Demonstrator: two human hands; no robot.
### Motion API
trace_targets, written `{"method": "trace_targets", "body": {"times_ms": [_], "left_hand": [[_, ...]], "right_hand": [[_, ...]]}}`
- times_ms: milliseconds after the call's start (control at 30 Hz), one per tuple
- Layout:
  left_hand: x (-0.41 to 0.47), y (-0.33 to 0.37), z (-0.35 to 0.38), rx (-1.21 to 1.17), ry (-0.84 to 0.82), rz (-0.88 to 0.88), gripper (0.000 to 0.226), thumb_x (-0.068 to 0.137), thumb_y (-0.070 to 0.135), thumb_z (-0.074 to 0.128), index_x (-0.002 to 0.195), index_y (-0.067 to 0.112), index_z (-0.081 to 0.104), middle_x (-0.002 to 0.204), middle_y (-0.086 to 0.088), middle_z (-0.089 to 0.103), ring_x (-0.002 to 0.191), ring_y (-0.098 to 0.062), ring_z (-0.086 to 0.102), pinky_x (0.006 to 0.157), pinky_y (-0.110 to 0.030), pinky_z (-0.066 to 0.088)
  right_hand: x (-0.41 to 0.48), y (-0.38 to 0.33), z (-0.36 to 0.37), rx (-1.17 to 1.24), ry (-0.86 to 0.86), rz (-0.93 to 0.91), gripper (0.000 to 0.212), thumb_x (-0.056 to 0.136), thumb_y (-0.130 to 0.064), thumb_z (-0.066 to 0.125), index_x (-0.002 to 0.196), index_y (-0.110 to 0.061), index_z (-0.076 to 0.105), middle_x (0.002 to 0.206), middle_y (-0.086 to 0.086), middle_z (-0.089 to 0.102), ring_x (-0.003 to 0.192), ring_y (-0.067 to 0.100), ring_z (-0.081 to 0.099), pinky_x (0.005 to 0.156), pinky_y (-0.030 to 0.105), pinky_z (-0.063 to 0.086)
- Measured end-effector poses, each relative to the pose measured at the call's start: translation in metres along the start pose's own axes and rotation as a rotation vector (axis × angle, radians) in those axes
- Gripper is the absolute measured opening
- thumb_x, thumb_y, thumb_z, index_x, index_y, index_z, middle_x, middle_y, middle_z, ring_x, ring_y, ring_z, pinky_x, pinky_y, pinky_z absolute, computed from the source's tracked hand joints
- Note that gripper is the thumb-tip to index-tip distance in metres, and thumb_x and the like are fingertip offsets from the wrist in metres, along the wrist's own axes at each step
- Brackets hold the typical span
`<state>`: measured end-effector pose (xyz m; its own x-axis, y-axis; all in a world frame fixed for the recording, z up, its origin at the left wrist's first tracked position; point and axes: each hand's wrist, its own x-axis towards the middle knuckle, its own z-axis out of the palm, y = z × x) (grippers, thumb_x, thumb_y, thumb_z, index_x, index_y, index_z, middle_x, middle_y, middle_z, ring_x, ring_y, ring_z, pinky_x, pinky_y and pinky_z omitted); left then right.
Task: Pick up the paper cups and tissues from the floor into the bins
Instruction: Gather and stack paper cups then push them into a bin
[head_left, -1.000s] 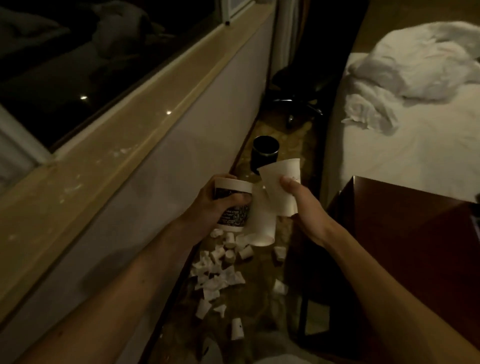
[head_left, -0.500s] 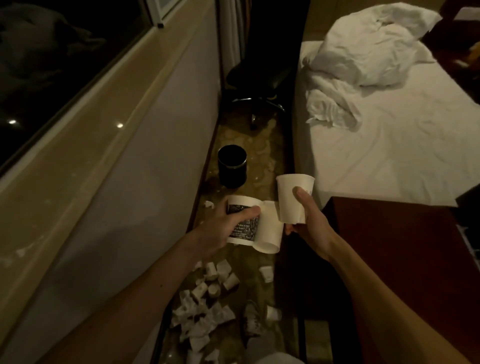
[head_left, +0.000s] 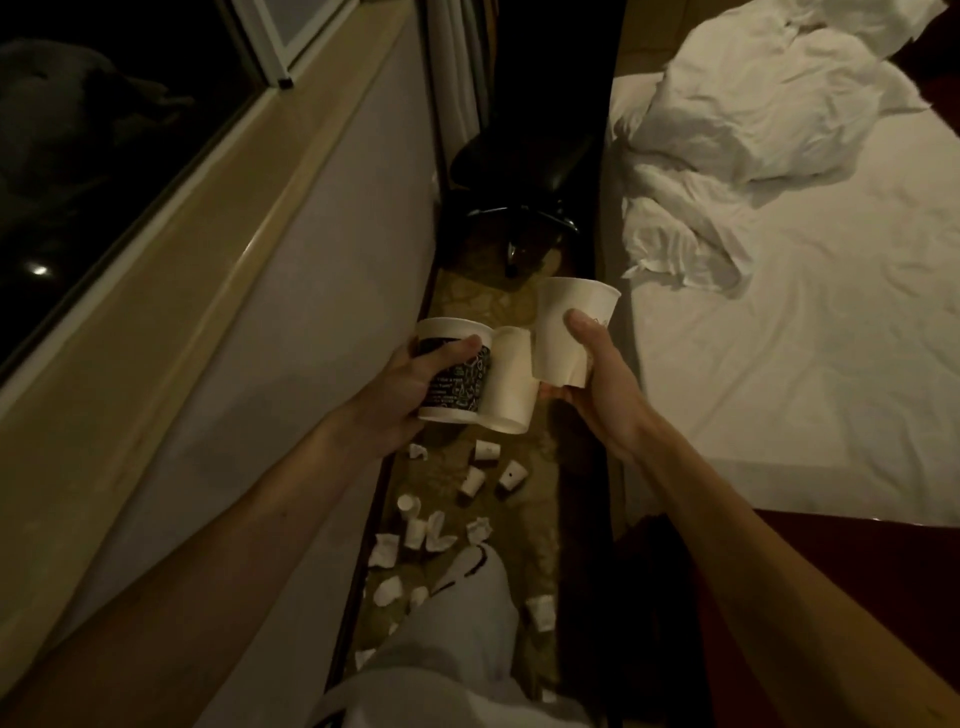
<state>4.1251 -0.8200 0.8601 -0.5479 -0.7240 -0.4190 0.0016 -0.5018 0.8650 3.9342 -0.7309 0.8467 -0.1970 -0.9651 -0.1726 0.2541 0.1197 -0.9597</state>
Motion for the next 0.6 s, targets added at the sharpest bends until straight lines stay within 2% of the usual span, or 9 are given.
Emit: {"method": "trace_targets", "body": {"times_ms": [100, 167, 300, 367, 433, 600], "left_hand": [[0.043, 0.009, 0.003, -0.028, -0.022, -0.039, 0.083, 0.065, 0.033, 0.083, 0.137, 0.01, 0.049, 0.105, -0.007, 0.071, 0.09, -0.022, 0.072, 0.066, -0.035, 0.058], [0.079, 0.02, 0.005, -0.016, -0.053, -0.041, 0.086, 0.06, 0.032, 0.084, 0.136, 0.01, 0.049, 0.1, -0.005, 0.074, 0.089, -0.021, 0.073, 0.065, -0.035, 0.058], [0.164, 0.038, 0.005, -0.005, -0.084, -0.046, 0.086, 0.062, 0.031, 0.086, 0.137, 0.014, 0.047, 0.115, -0.011, 0.069, 0.102, -0.027, 0.069, 0.073, -0.04, 0.057], [0.204, 0.051, 0.003, -0.005, -0.091, -0.047, 0.078, 0.059, 0.032, 0.088, 0.13, 0.023, 0.055, 0.107, -0.005, 0.073, 0.098, -0.024, 0.071, 0.07, -0.038, 0.058], [0.235, 0.062, -0.001, -0.009, -0.073, -0.026, 0.073, 0.055, 0.032, 0.089, 0.122, 0.029, 0.06, 0.102, -0.002, 0.074, 0.094, -0.022, 0.073, 0.067, -0.038, 0.058], [0.29, 0.089, -0.011, -0.027, -0.032, -0.013, 0.065, 0.056, 0.032, 0.089, 0.116, 0.031, 0.064, 0.108, -0.005, 0.069, 0.093, -0.021, 0.073, 0.068, -0.039, 0.058]], "right_hand": [[0.036, 0.006, -0.017, 0.02, 0.032, 0.014, 0.06, 0.081, -0.065, 0.053, 0.125, -0.024, 0.055, 0.123, 0.014, 0.064, 0.113, 0.033, 0.062, 0.097, 0.052, 0.05], [0.067, 0.007, -0.033, 0.033, 0.047, 0.016, 0.05, 0.086, -0.059, 0.052, 0.124, -0.026, 0.056, 0.12, 0.009, 0.068, 0.112, 0.029, 0.064, 0.099, 0.053, 0.051], [0.137, -0.001, -0.062, 0.005, 0.09, 0.027, 0.041, 0.089, -0.055, 0.055, 0.123, -0.032, 0.055, 0.114, -0.003, 0.071, 0.107, 0.019, 0.068, 0.086, 0.037, 0.057], [0.173, -0.008, -0.075, -0.014, 0.093, 0.045, 0.043, 0.088, -0.055, 0.056, 0.125, -0.033, 0.053, 0.113, -0.007, 0.071, 0.105, 0.015, 0.068, 0.08, 0.029, 0.058], [0.205, -0.017, -0.085, -0.044, 0.066, 0.055, 0.045, 0.089, -0.053, 0.055, 0.128, -0.029, 0.054, 0.114, -0.006, 0.071, 0.106, 0.016, 0.068, 0.08, 0.029, 0.057], [0.274, -0.032, -0.095, -0.036, 0.047, 0.108, 0.051, 0.087, -0.053, 0.057, 0.128, -0.022, 0.056, 0.112, -0.001, 0.071, 0.102, 0.019, 0.069, 0.074, 0.026, 0.056]]}}
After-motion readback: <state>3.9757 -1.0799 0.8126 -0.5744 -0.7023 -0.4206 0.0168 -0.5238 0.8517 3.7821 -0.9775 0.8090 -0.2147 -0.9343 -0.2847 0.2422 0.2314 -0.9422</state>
